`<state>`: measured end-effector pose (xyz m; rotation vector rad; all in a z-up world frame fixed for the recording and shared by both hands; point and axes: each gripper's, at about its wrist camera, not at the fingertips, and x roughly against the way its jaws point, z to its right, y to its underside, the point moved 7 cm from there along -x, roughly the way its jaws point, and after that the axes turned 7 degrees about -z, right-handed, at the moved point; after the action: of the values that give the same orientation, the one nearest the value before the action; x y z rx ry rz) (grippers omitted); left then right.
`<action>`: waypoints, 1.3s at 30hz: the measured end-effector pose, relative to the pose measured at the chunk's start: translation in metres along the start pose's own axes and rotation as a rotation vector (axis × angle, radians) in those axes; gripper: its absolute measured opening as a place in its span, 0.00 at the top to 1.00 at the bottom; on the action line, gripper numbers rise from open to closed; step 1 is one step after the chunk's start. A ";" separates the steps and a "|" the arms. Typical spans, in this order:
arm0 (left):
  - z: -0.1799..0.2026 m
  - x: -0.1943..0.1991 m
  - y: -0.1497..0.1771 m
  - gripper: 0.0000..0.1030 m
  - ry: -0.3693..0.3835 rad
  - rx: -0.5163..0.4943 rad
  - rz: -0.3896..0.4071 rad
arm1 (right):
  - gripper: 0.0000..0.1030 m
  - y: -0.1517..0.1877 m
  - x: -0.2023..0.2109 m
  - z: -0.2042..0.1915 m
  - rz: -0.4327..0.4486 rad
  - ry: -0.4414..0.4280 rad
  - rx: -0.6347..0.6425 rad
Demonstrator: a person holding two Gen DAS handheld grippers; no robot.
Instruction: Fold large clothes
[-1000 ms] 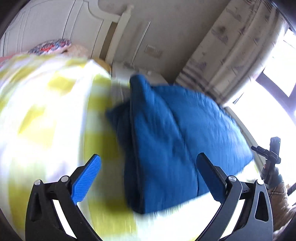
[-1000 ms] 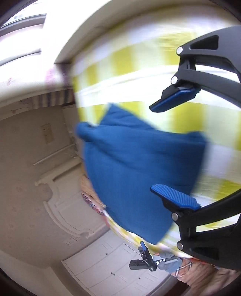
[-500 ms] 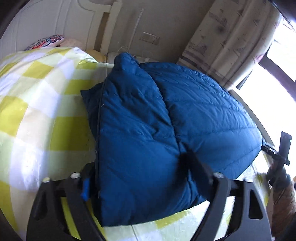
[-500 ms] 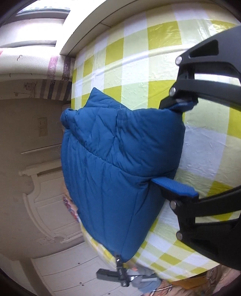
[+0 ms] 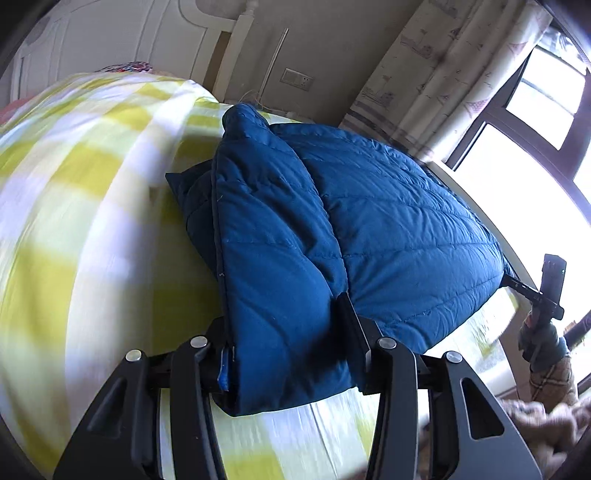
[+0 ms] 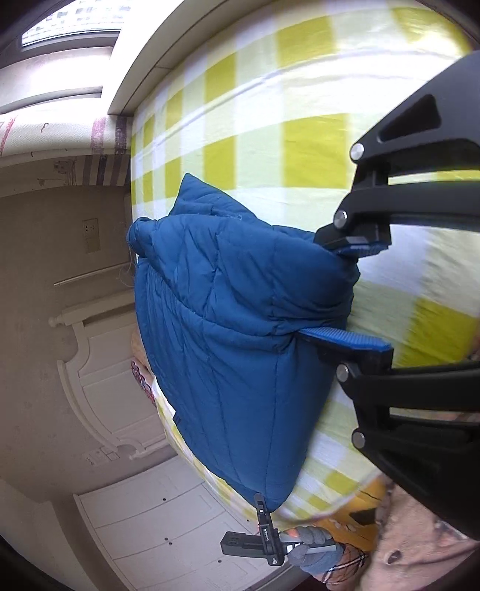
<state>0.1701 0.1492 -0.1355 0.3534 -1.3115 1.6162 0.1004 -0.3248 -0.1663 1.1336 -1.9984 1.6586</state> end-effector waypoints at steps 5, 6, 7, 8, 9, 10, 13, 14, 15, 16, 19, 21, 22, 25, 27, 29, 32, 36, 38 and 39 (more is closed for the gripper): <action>0.004 0.022 0.034 0.58 -0.014 0.003 0.030 | 0.64 0.047 0.030 -0.020 -0.013 -0.020 0.007; 0.004 0.026 0.038 0.57 -0.013 0.001 0.036 | 0.61 0.052 0.033 -0.020 -0.016 -0.017 0.006; 0.004 0.030 0.040 0.52 -0.023 0.005 0.040 | 0.53 0.058 0.038 -0.019 -0.021 -0.010 -0.002; 0.003 0.034 0.042 0.45 -0.034 0.006 0.041 | 0.50 0.065 0.044 -0.017 -0.042 -0.003 -0.017; 0.003 0.041 0.043 0.38 -0.046 0.003 0.043 | 0.50 0.069 0.050 -0.015 -0.053 0.014 -0.019; 0.004 0.052 0.045 0.18 -0.066 -0.009 0.056 | 0.49 0.073 0.061 -0.011 -0.046 0.047 -0.020; 0.011 0.094 0.028 0.04 -0.178 -0.052 0.200 | 0.37 0.055 0.107 -0.001 0.078 0.102 -0.061; 0.018 0.108 0.014 0.04 -0.202 -0.055 0.261 | 0.36 0.037 0.124 -0.004 0.149 0.116 -0.063; 0.024 0.116 0.003 0.04 -0.207 -0.049 0.301 | 0.34 0.024 0.131 -0.010 0.190 0.119 -0.059; 0.038 0.125 -0.015 0.04 -0.199 -0.038 0.356 | 0.25 0.003 0.138 -0.023 0.244 0.119 -0.046; 0.076 0.122 -0.070 0.04 -0.217 -0.025 0.422 | 0.02 -0.059 0.136 -0.075 0.369 0.121 0.038; 0.097 0.101 -0.105 0.04 -0.260 -0.052 0.380 | 0.02 -0.100 0.117 -0.109 0.385 0.152 0.103; 0.106 0.083 -0.126 0.04 -0.286 -0.071 0.345 | 0.02 -0.120 0.102 -0.125 0.379 0.154 0.135; 0.110 0.021 -0.182 0.04 -0.318 -0.043 0.237 | 0.02 -0.170 0.036 -0.156 0.272 0.168 0.193; 0.103 -0.009 -0.196 0.04 -0.325 -0.005 0.172 | 0.02 -0.190 -0.014 -0.159 0.161 0.203 0.193; 0.085 -0.056 -0.211 0.04 -0.383 0.046 0.068 | 0.02 -0.202 -0.067 -0.152 0.049 0.233 0.176; 0.055 -0.112 -0.200 0.04 -0.446 0.048 -0.063 | 0.03 -0.192 -0.138 -0.126 -0.091 0.337 0.193; 0.020 -0.157 -0.163 0.04 -0.476 0.041 -0.134 | 0.03 -0.149 -0.200 -0.092 -0.261 0.312 0.115; 0.018 -0.157 -0.163 0.04 -0.462 0.051 -0.120 | 0.03 -0.146 -0.201 -0.090 -0.261 0.308 0.108; 0.017 -0.156 -0.161 0.04 -0.455 0.054 -0.112 | 0.03 -0.144 -0.202 -0.091 -0.261 0.316 0.114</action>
<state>0.3688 0.0458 -0.1497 0.8509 -1.5522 1.5295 0.3122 -0.1679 -0.1777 1.0417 -1.5128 1.7074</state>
